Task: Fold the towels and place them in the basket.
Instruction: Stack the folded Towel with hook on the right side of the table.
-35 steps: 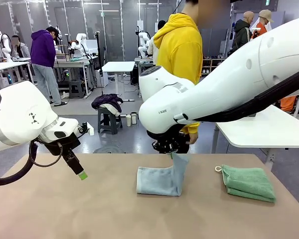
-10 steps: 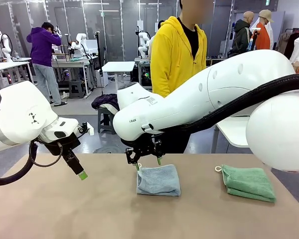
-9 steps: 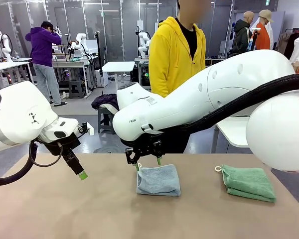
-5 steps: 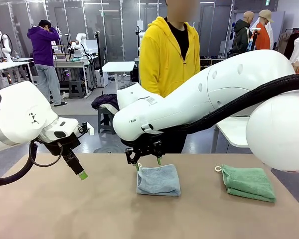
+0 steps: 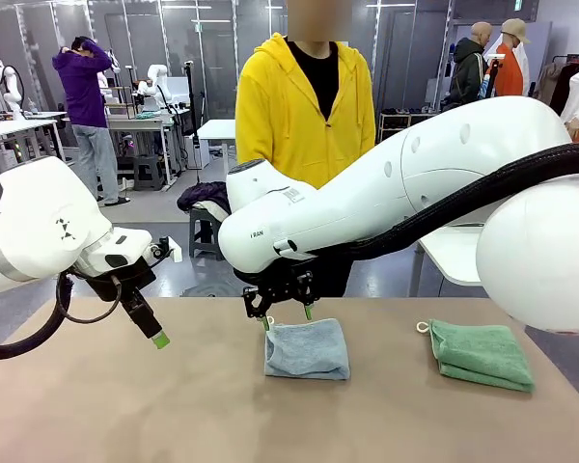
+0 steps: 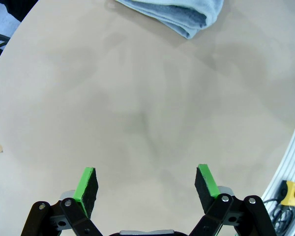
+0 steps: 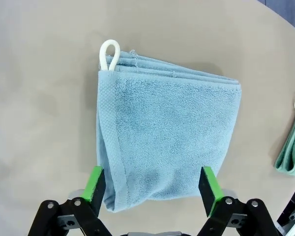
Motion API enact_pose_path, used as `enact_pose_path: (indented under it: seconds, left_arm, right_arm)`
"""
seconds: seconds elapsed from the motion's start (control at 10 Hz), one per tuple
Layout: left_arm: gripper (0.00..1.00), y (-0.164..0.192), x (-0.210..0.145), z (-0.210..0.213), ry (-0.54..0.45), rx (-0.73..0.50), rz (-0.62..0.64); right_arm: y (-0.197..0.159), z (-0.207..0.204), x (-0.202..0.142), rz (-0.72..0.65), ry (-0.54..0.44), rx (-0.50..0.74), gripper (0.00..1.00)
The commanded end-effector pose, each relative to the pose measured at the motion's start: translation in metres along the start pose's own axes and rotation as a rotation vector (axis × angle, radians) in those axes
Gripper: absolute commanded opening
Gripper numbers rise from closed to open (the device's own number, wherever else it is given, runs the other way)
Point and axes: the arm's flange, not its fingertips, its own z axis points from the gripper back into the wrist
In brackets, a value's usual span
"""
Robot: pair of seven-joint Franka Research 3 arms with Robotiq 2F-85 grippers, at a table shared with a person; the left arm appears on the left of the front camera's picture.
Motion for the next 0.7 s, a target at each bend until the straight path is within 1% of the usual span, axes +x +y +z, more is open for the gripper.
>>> enact_pose_path:
  seconds: [0.0,0.2,0.3,0.4,0.5,0.6]
  left_arm:
    - [1.0,0.003,0.003,0.003,0.014,-0.006,-0.001]
    - [1.0,0.003,0.003,0.003,0.014,-0.006,-0.001]
    - [1.0,0.0,0.0,0.0,0.0,0.0,0.0]
    - [1.0,-0.008,0.0,0.017,-0.033,0.001,0.011]
    - [1.0,-0.019,-0.008,0.03,-0.075,-0.057,0.023]
    - [1.0,-0.026,-0.02,0.041,-0.074,-0.068,0.07]
  right_arm:
    - [-0.001,0.001,0.0,0.003,-0.003,-0.005,0.96]
    - [0.0,0.0,0.0,0.0,0.0,0.0,0.96]
    - [-0.006,0.013,-0.016,0.004,0.0,0.051,0.96]
    - [-0.016,0.018,-0.031,-0.014,-0.004,0.07,0.96]
    - [-0.027,0.02,-0.041,-0.049,-0.004,0.094,0.96]
    - [-0.044,0.021,-0.049,-0.06,0.019,0.159,0.96]
